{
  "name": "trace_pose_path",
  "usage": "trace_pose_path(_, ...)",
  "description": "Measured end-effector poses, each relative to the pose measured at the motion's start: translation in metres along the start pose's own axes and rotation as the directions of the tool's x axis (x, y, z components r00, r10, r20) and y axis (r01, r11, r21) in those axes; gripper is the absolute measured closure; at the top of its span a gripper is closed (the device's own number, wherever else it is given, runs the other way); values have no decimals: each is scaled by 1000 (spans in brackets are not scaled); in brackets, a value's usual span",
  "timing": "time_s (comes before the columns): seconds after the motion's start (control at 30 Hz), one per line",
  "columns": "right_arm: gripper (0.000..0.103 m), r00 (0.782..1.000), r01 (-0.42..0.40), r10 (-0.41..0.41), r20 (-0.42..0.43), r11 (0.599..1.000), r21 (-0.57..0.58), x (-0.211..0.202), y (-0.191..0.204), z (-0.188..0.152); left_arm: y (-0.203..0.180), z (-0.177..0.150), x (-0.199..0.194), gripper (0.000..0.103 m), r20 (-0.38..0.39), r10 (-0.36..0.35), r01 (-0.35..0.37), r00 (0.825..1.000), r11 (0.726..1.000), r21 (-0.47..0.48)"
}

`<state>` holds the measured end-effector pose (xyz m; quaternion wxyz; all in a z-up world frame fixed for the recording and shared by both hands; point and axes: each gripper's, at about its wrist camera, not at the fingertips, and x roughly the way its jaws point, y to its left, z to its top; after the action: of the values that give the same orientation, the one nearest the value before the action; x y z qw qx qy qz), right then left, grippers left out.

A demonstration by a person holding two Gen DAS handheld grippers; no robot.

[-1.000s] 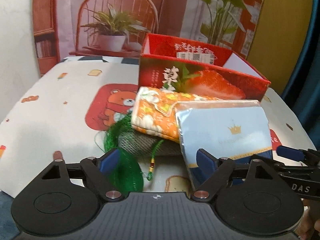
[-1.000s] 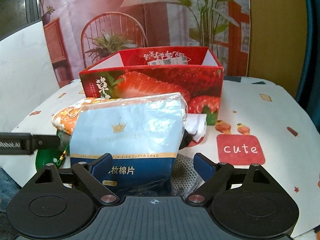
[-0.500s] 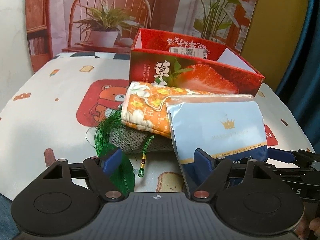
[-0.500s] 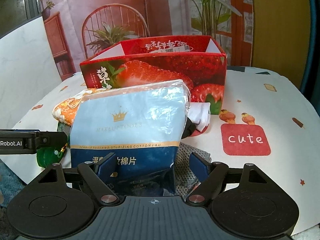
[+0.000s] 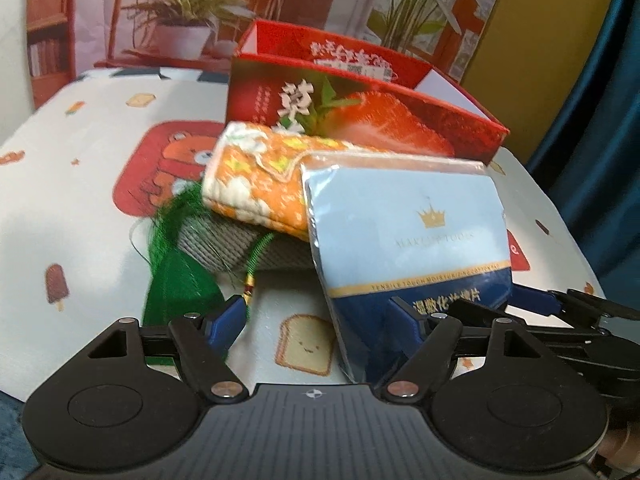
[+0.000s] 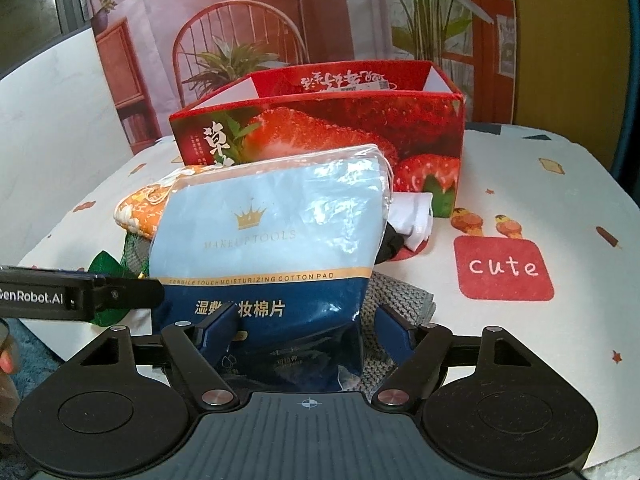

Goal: Organize soft objects
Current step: 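Move the right tool toward the blue-and-white cotton pad bag, then close the right gripper on the cotton pad bag and lift it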

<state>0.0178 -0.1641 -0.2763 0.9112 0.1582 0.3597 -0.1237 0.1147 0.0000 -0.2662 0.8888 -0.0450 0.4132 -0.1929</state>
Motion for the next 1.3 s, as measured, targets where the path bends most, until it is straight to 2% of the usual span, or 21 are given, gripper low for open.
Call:
trace_pose_path(0.13, 28, 1000, 10, -10, 6, 1000, 5, 2, 0, -1, -4, -2, 6, 24, -11, -22, 22, 1000, 1000, 5)
trace_pose_path(0.23, 25, 999, 15, -15, 29, 1000, 12, 6, -1, -2, -7, -2, 8, 26, 10, -29, 29, 1000, 999, 15)
trace_pose_path(0.37, 25, 999, 10, -12, 30, 999, 38, 10, -5, -3, -3, -3, 13, 27, 1, -66, 66, 998, 998, -15)
trace_pose_path(0.43, 28, 1000, -2, 1, 26, 999, 44, 11, -6, -3, -1, -5, 16, 34, -16, -91, 90, 996, 996, -24)
trace_pose_path(0.57, 33, 1000, -12, 11, 20, 999, 38, 10, -2, -5, -1, -6, 18, 36, -20, -107, 106, 994, 994, -24)
trace_pose_path(0.73, 33, 1000, -27, 27, 6, 997, 67, 12, -6, -4, -7, -9, 18, 51, -10, -125, 125, 992, 992, 26)
trace_pose_path(0.8, 33, 999, -32, 32, 5, 997, 73, 12, -6, -5, -9, -10, 18, 52, -9, -130, 130, 991, 991, 34)
trace_pose_path(0.9, 39, 999, -50, 50, 3, 996, 76, 12, -7, -6, -8, -10, 19, 53, -12, -140, 140, 990, 990, 25)
trace_pose_path(1.0, 41, 999, -53, 53, 3, 996, 74, 11, -6, -7, -9, -11, 19, 63, -10, -161, 161, 987, 986, 34)
trace_pose_path(1.17, 47, 998, -67, 67, 2, 996, 59, 7, -3, -6, -8, -11, 14, 65, 2, -166, 166, 986, 986, 36)
trace_pose_path(1.3, 50, 995, -93, 92, 25, 995, 47, -3, -3, -2, -7, -7, 0, 65, 55, -178, 176, 982, 984, 35)
